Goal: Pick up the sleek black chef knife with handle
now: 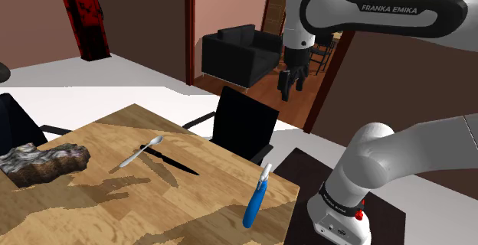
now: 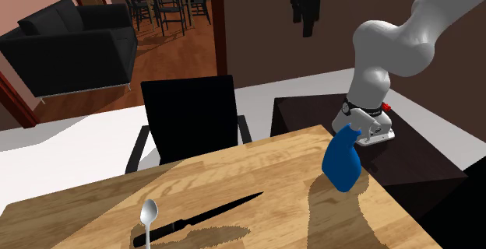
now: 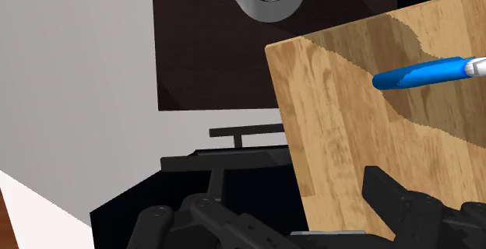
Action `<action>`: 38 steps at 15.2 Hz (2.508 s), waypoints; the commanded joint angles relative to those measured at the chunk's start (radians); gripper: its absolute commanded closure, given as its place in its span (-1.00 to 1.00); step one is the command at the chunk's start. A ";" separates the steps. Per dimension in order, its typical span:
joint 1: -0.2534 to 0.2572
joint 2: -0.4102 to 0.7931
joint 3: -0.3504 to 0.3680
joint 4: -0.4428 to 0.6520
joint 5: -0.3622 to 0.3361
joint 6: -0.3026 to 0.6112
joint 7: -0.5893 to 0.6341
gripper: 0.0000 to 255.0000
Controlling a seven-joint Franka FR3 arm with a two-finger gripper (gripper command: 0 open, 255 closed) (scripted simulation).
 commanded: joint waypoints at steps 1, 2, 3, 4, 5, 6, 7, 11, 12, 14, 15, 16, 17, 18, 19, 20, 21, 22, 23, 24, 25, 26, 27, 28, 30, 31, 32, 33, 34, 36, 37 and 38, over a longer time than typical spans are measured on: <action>0.000 0.000 0.000 0.000 0.000 0.000 0.000 -1.00; 0.004 0.024 0.010 -0.005 0.011 0.029 0.013 -1.00; 0.009 0.050 0.020 -0.008 0.022 0.057 0.025 -1.00; 0.013 0.076 0.031 -0.010 0.033 0.086 0.037 -1.00; 0.017 0.104 0.041 -0.011 0.043 0.114 0.049 -1.00; 0.021 0.133 0.051 -0.011 0.052 0.142 0.060 -1.00; 0.025 0.162 0.061 -0.009 0.061 0.170 0.072 -1.00; 0.039 0.289 0.101 0.012 0.090 0.278 0.116 -1.00; 0.042 0.323 0.111 0.020 0.095 0.304 0.127 -1.00; 0.048 0.391 0.130 0.041 0.103 0.353 0.149 -1.00; 0.051 0.427 0.139 0.053 0.106 0.376 0.160 -1.00; 0.053 0.462 0.148 0.067 0.108 0.399 0.171 -1.00; 0.056 0.498 0.157 0.082 0.109 0.421 0.182 -1.00; 0.059 0.535 0.165 0.098 0.109 0.442 0.193 -1.00; 0.062 0.572 0.173 0.115 0.108 0.462 0.205 -1.00; 0.065 0.609 0.181 0.134 0.107 0.481 0.217 -1.00; 0.068 0.646 0.188 0.154 0.104 0.500 0.228 -1.00; 0.072 0.683 0.195 0.175 0.100 0.517 0.240 -1.00; 0.075 0.721 0.201 0.197 0.096 0.533 0.252 -1.00; 0.080 0.759 0.206 0.220 0.090 0.547 0.265 -1.00; 0.084 0.797 0.211 0.245 0.084 0.561 0.277 -1.00; 0.089 0.835 0.216 0.271 0.078 0.574 0.289 -1.00; 0.095 0.873 0.220 0.298 0.071 0.585 0.301 -1.00; 0.101 0.911 0.223 0.326 0.063 0.595 0.313 -1.00; 0.115 0.988 0.227 0.386 0.047 0.612 0.335 -1.00; 0.123 1.026 0.228 0.418 0.039 0.619 0.346 -1.00; 0.131 1.065 0.228 0.452 0.031 0.624 0.356 -1.00; 0.140 1.103 0.228 0.487 0.023 0.628 0.366 -1.00; 0.150 1.142 0.228 0.523 0.015 0.631 0.376 -1.00; 0.170 1.219 0.226 0.600 0.001 0.633 0.393 -1.00; 0.180 1.258 0.224 0.641 -0.006 0.631 0.400 -1.00; 0.191 1.298 0.223 0.684 -0.012 0.629 0.407 -1.00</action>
